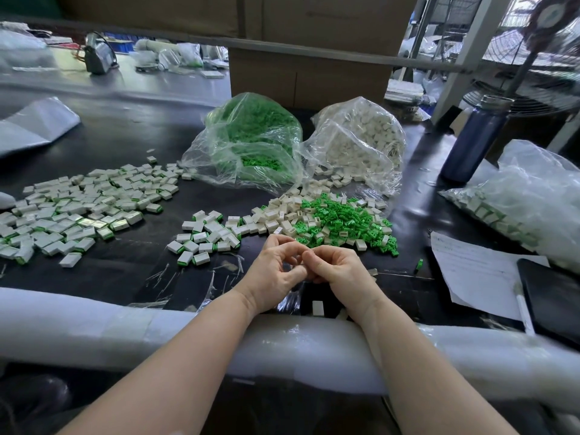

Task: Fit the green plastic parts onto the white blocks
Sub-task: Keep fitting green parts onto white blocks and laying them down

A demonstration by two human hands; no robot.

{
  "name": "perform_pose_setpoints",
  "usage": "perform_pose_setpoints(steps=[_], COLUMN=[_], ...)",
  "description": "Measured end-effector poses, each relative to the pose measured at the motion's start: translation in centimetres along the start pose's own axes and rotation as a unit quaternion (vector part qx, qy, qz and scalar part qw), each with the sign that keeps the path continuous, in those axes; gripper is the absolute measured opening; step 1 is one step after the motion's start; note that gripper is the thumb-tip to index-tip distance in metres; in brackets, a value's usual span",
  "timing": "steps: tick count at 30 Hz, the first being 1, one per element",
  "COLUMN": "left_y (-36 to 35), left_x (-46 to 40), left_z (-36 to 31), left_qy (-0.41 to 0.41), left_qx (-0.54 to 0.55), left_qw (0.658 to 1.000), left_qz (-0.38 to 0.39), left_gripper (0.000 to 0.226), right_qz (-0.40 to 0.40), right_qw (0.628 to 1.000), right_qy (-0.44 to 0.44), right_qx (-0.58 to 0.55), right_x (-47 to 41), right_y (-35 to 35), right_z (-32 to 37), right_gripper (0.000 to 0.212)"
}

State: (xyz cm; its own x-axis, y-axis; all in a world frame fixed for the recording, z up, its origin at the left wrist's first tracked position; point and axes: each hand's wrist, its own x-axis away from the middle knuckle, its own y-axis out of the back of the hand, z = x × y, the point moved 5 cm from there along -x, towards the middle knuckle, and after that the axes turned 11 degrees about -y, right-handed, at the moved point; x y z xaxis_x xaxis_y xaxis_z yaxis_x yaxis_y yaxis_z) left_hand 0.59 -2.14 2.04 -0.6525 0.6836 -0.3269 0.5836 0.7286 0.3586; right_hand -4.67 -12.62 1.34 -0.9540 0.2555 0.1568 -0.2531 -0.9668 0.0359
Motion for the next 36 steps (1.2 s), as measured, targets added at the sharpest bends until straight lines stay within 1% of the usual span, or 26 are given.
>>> perform_pose_setpoints(steps=[6, 11, 14, 23, 30, 36], left_y=[-0.02, -0.06, -0.18, -0.62, -0.71, -0.78], left_x=[-0.06, -0.06, -0.01, -0.08, -0.05, -0.1], left_z=[0.28, 0.07, -0.18, 0.09, 0.33, 0.43], left_qy=[0.0, -0.001, -0.001, -0.004, -0.015, -0.024], left_qx=[0.0, -0.015, -0.011, -0.006, -0.016, -0.031], left_qw=[1.0, 1.0, 1.0, 0.999, 0.999, 0.998], left_qz=[0.0, 0.011, 0.023, 0.042, 0.045, 0.049], left_gripper=[0.024, 0.023, 0.023, 0.022, 0.033, 0.032], right_qz=[-0.007, 0.013, 0.009, 0.005, 0.003, 0.0], right_qw=[0.999, 1.0, 1.0, 1.0, 1.0, 1.0], right_qy=[-0.006, 0.002, 0.002, -0.009, -0.009, -0.01], right_qx=[0.036, 0.024, 0.016, 0.006, -0.004, -0.004], right_x=[-0.16, 0.02, 0.06, 0.12, 0.21, 0.09], right_y=[0.06, -0.14, -0.07, 0.18, 0.2, 0.26], right_z=[-0.26, 0.01, 0.03, -0.17, -0.08, -0.2], right_gripper=[0.006, 0.014, 0.018, 0.015, 0.017, 0.016])
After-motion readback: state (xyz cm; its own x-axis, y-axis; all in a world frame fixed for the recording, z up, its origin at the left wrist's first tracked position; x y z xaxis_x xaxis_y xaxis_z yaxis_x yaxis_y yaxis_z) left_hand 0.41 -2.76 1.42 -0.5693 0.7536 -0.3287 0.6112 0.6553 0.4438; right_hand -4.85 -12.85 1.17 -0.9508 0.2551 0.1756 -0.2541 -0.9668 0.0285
